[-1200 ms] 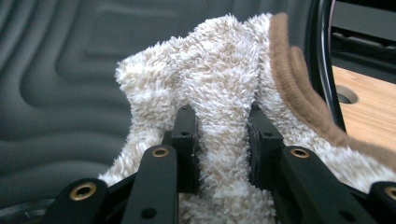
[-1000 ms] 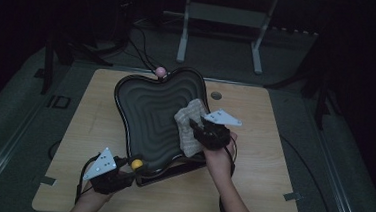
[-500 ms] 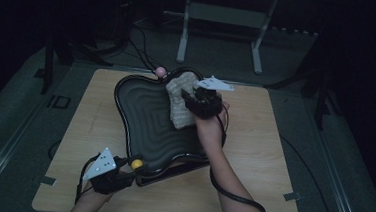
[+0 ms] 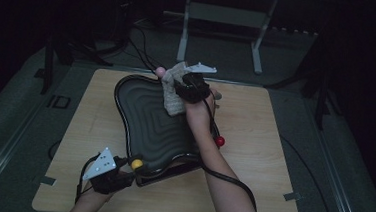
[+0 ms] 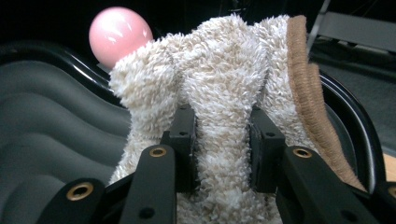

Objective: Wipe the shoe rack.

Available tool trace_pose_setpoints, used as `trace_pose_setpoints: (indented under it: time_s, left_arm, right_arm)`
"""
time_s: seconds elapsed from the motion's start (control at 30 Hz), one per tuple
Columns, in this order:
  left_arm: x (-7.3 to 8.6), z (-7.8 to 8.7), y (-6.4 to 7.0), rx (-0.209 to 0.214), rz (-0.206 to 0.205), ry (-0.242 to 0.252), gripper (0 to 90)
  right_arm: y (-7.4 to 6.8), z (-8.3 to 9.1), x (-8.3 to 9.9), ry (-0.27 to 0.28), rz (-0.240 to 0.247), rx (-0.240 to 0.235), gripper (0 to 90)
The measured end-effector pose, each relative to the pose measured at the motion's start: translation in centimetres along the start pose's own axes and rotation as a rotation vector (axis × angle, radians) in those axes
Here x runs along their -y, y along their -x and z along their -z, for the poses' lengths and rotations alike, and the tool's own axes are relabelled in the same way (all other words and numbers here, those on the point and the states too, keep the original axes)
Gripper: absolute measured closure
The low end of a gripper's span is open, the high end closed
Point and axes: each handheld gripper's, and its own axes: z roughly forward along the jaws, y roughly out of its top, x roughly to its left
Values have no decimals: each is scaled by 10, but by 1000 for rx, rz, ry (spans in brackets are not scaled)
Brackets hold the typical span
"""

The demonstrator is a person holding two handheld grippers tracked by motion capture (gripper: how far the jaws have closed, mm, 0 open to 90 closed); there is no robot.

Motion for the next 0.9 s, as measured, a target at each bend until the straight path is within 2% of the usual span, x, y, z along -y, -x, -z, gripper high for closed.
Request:
trace_pose_setpoints:
  time_s: [0.07, 0.23, 0.37, 0.9]
  left_arm:
    - [0, 0, 0, 0, 1, 1, 594]
    - [0, 0, 0, -3, 1, 0, 594]
    - [0, 0, 0, -2, 1, 0, 594]
    - [0, 0, 1, -4, 3, -2, 594]
  right_arm:
    - [-1, 1, 3, -1, 13, 21, 679]
    - [3, 6, 12, -2, -2, 35, 682]
    - [6, 10, 19, -4, -6, 36, 683]
    - [2, 34, 57, -6, 4, 54, 682]
